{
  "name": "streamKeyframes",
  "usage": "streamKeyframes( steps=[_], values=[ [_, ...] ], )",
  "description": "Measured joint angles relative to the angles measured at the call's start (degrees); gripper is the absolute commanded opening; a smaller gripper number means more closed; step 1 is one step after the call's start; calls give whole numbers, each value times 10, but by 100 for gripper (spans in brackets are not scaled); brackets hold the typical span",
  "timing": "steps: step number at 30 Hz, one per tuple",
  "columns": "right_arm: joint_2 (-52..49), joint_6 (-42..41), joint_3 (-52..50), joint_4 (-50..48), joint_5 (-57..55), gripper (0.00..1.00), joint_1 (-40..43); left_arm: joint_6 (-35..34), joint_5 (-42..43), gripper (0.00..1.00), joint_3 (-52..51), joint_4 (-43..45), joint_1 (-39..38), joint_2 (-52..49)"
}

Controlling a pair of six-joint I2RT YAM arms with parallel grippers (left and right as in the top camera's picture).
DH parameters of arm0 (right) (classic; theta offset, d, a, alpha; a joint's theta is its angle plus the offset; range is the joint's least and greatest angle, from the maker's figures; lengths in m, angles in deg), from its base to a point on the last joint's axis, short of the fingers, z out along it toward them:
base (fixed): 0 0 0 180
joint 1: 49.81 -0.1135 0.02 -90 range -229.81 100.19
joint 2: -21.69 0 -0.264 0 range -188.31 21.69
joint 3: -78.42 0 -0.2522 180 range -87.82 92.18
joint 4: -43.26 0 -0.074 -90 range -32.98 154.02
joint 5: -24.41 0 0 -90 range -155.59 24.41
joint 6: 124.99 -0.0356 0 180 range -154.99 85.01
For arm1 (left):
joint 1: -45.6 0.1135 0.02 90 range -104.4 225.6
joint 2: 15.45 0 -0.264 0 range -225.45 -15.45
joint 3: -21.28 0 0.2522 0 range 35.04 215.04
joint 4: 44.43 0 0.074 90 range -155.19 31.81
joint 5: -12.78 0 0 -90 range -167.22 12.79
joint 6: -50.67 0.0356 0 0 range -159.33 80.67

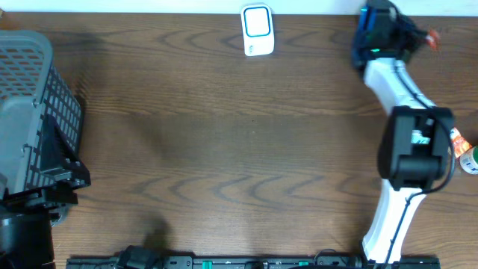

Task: Scan the item barcode
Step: 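Carry the snack bar to the right table edge and release it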

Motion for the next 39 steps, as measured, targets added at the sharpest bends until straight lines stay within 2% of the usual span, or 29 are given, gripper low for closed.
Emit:
streamKeyframes(
  steps=[3,5,10,11,12,13,14,17,22,30,35,39],
  values=[
    [8,-156,-1,216,8,1,52,0,0,94,0,3,0,0],
    [8,-245,-4,318,26,1,83,0,0,94,0,12,0,0],
    [8,-451,-7,467,137,1,161,0,0,94,0,24,0,0],
    [8,-487,-7,480,167,9,178,0,0,94,0,26,0,0],
    [8,-519,-7,488,195,57,193,0,0,94,0,28,0,0],
    [8,-544,-7,497,218,82,206,0,0,94,0,29,0,0],
    [8,-567,-7,504,241,99,219,0,0,94,0,30,0,0],
    [11,-627,-8,523,317,99,251,0,0,94,0,31,0,0],
    [71,-668,-13,501,470,99,266,0,0,94,0,48,0,0],
    [361,-689,-11,370,623,99,265,0,0,94,0,68,10,1],
    [554,-693,-4,283,685,99,265,-5,22,94,-1,68,66,25],
    [658,-696,0,245,705,99,265,-10,74,94,-13,69,127,86]
  ],
)
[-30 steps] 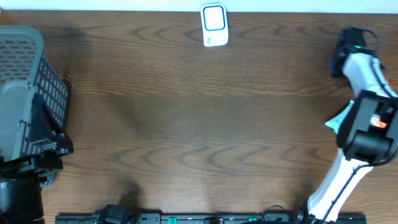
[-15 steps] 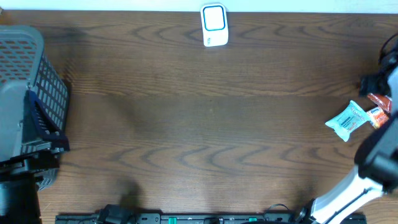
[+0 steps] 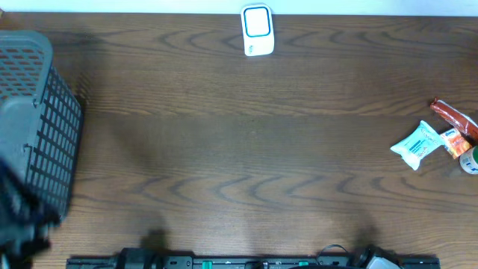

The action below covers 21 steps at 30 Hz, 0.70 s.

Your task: Scan the item barcode

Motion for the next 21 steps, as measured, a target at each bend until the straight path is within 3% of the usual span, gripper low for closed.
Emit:
streamKeyframes(
  steps=[4,13,21],
  values=[
    [78,-21,1,16,9,99,-19,-2,56,94,-19,4,50,84],
    [231,-44,-23,68,22,99,-167,-4,105,94,-24,8,98,202],
    [457,-51,-168,-10,23,99,-193,-4,111,94,-21,-23,109,268]
  ],
)
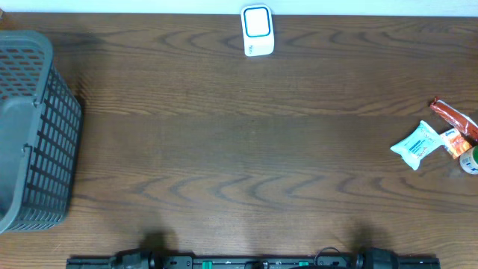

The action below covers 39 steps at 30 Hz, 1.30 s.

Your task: Scan the item barcode

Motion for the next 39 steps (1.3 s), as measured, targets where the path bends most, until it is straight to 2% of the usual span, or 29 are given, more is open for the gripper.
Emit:
streamKeyframes(
  steps=[7,12,20,25,31,35,39],
  values=[
    [144,-15,-106,-43,0,99,0,0,0,94,10,-5,23,3],
    [156,-45,-136,-40,0,99,8,0,0,94,10,-23,58,3],
    [155,-209,-271,-35,-2,99,40,0,0,94,9,-40,87,3],
    [103,-325,-434,-82,-7,99,40,0,0,94,9,-40,85,3],
    [-22,-376,-601,-198,1,99,40,0,0,94,9,-42,84,3],
    [-76,-387,-646,-245,10,99,40,0,0,94,9,-42,84,3],
    [-101,-393,-658,-242,13,99,40,0,0,94,9,-42,84,3]
  ],
)
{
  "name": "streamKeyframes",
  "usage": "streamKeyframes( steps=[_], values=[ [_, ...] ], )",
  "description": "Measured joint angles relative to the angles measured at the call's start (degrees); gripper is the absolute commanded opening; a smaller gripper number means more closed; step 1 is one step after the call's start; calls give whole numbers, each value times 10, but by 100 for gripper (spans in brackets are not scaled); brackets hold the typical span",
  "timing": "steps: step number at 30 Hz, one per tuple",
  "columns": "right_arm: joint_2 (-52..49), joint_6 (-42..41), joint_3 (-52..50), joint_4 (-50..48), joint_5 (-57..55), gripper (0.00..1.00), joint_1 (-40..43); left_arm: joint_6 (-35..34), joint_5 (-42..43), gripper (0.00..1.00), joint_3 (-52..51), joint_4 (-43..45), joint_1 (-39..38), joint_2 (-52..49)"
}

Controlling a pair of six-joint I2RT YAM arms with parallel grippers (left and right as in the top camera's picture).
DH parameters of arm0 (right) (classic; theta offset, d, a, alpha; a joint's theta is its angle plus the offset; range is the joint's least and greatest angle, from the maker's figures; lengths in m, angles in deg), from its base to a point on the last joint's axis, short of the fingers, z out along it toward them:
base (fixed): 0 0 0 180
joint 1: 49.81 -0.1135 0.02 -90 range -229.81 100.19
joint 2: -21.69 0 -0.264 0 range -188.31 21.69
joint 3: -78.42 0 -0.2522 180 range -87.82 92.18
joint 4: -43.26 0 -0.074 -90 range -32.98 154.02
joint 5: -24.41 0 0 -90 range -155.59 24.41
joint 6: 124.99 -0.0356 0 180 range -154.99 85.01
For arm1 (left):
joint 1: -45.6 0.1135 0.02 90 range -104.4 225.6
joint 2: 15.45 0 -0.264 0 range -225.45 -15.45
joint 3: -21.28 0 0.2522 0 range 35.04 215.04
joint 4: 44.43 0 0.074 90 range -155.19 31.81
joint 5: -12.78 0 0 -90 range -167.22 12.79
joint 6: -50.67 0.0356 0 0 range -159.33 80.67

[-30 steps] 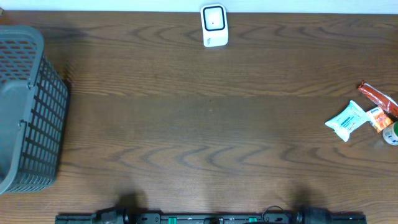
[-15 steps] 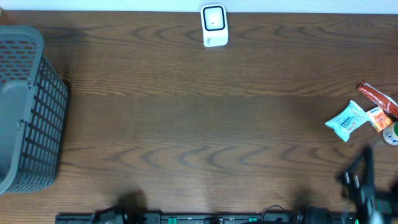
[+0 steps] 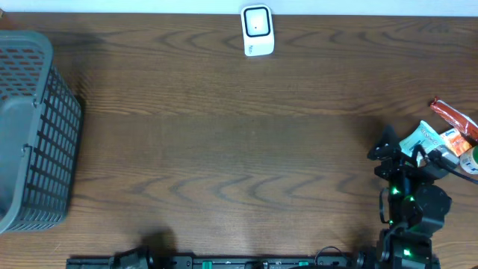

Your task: Scan the item barcode

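Note:
The white barcode scanner (image 3: 256,30) stands at the table's far edge, in the middle. A white packet with blue print (image 3: 421,137) lies at the right side. My right gripper (image 3: 413,152) has come in from the near edge and sits over the packet's near side. Its dark fingers (image 3: 385,143) are spread apart, and it looks open with the packet between them. The packet's lower part is hidden under the gripper. My left gripper is out of view.
A grey mesh basket (image 3: 33,127) fills the left edge. Next to the white packet lie a red packet (image 3: 452,116), an orange-labelled item (image 3: 452,139) and a green-and-white item (image 3: 470,160) at the right edge.
No arm was in view then. Now my right arm reaches in from the near right edge, with its gripper at the white packet. The packet and the other items lie where they were.
At first my right arm stretched to the back right, covering the items, and my left arm sat by the basket's near corner. Then both arms were nearly gone and the items showed. After that the table held no arm. Now the right gripper is at the white packet.

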Motion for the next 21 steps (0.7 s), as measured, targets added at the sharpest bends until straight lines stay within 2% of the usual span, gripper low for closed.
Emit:
streamKeyframes(
  steps=[7,11,16,21],
  values=[
    [-7,-2,-39,26,0,99,0,0,0,94,0,-15,0,0],
    [-7,-2,-41,66,0,99,0,0,0,94,0,-58,0,0],
    [-7,-2,-41,144,0,99,0,0,0,94,0,-151,0,0],
    [-8,-3,-42,238,1,99,0,0,0,94,0,-287,0,0]
  ],
)
